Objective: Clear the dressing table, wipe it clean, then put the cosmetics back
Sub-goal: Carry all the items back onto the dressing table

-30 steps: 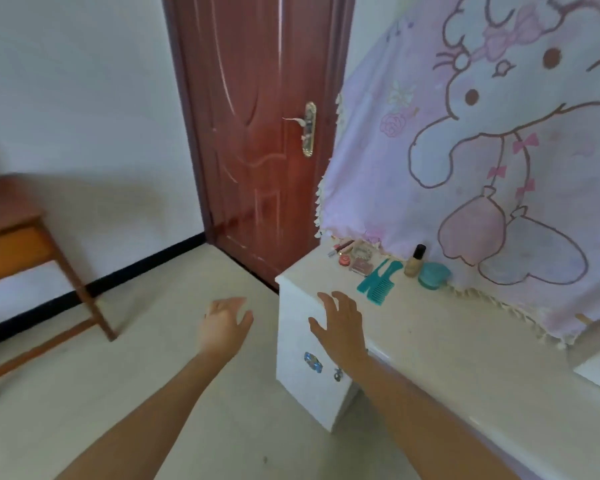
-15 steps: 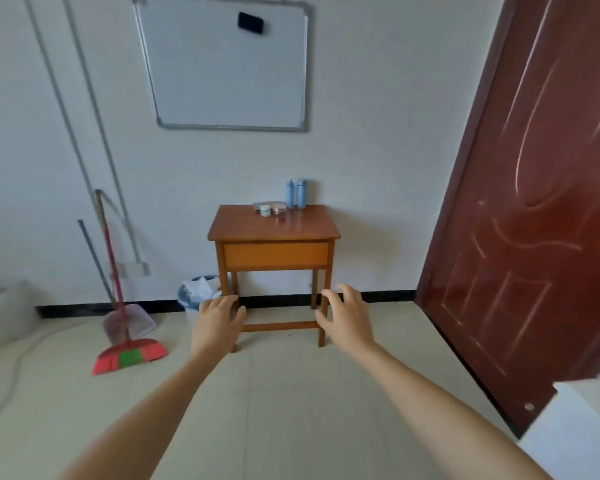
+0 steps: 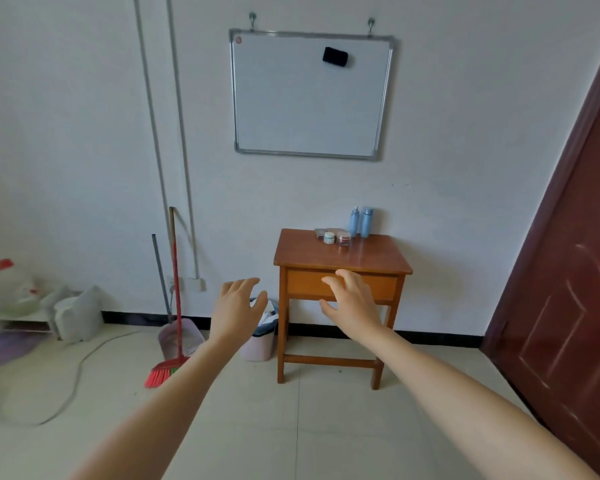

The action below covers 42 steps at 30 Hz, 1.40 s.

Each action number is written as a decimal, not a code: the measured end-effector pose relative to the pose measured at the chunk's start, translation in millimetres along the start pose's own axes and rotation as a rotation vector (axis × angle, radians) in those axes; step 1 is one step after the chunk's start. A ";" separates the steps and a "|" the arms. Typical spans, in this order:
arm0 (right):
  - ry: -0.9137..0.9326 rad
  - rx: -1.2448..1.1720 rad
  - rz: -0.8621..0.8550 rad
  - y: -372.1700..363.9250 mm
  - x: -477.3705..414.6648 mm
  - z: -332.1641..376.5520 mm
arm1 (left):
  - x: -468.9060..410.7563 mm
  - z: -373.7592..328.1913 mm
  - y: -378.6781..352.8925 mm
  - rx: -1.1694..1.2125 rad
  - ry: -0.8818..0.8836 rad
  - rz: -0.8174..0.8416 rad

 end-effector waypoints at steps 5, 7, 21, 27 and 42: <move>0.037 -0.017 0.031 -26.1 -38.3 -15.4 | -26.0 17.1 -19.3 -0.028 0.013 0.021; 0.040 -0.036 0.024 -34.8 -61.5 -25.5 | -41.9 21.0 -26.0 -0.043 0.025 0.010; 0.109 -0.139 0.060 -124.8 -179.9 -109.9 | -158.9 51.5 -130.7 0.010 0.210 0.000; 0.093 -0.141 0.120 -169.0 -202.9 -135.1 | -199.3 79.9 -168.9 0.019 0.274 0.037; -0.069 -0.044 0.189 -263.4 -366.3 -179.9 | -397.9 171.4 -250.8 0.226 0.308 0.120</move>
Point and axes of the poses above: each hand's wrist, its own x-axis away from the middle knuckle, its own y-axis out of the back of the hand, z = x × y, the point moved 5 cm from there along -x, towards the middle knuckle, and after that the axes turned 8 degrees about x, right-handed, at the moved point
